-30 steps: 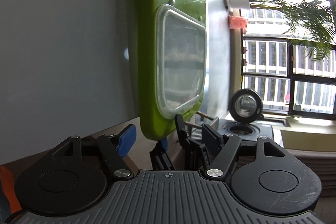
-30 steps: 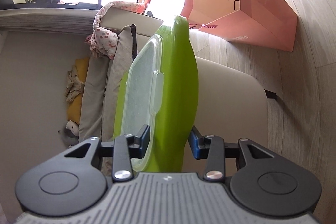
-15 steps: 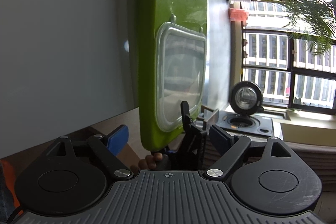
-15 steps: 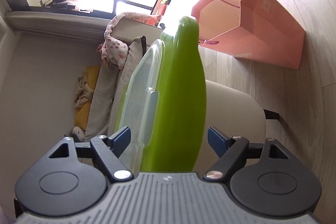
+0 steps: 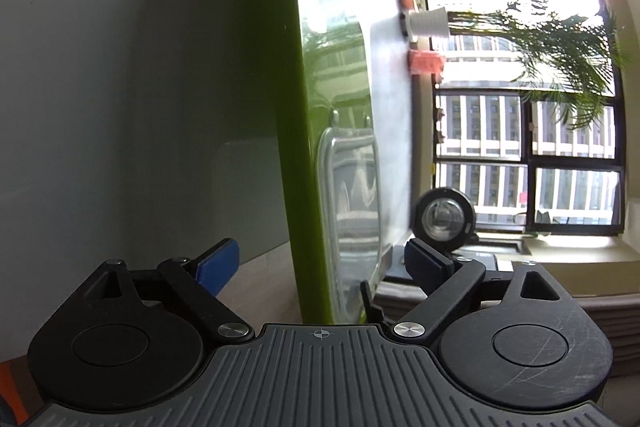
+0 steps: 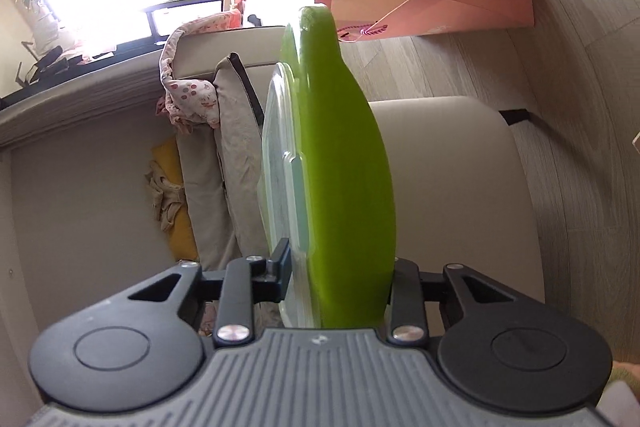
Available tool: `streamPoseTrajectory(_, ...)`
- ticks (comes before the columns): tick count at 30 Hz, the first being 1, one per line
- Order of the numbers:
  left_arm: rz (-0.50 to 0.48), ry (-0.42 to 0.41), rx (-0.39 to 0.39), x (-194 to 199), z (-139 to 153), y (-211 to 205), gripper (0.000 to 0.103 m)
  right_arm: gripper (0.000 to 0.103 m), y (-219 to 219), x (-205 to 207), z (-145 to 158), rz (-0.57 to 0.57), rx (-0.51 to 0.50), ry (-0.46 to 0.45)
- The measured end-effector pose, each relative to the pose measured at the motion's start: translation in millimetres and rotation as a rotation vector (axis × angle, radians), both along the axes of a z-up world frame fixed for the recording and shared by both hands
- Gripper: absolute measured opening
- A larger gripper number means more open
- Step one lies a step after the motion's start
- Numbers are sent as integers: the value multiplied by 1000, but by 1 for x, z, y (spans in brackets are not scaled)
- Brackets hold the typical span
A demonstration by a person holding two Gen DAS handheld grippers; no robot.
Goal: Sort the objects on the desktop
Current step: 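Hold the lime-green tray upright on its edge with both tools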
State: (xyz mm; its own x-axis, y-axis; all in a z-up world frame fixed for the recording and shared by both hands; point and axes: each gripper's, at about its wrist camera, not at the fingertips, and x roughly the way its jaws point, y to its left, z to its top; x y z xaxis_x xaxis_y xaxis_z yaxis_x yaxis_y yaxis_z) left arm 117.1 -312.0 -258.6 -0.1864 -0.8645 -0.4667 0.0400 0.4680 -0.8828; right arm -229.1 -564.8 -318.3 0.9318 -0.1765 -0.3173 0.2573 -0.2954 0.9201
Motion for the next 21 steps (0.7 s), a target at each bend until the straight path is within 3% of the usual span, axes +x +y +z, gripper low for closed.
streamPoseTrajectory(6, 56, 34, -21, 15, -10, -18, 94, 31, 7, -26, -4, 70, 114, -43)
streamPoseTrajectory(14, 29, -28, 30, 26, -11, -39, 94, 29, 19, -49, -5, 149, 145, -83)
streamPoseTrajectory(16, 36, -28, 65, 27, -12, -40, 81, 29, 19, -51, -5, 161, 145, -97)
streamPoseTrajectory(17, 39, -33, 93, 27, -12, -39, 60, 29, 20, -52, -8, 156, 151, -103)
streamPoseTrajectory(18, 40, -38, 115, 27, -13, -38, 48, 28, 20, -53, -10, 150, 156, -110)
streamPoseTrajectory(21, 48, -59, 111, 24, -7, -33, 44, 28, 21, -55, -20, 127, 161, -134)
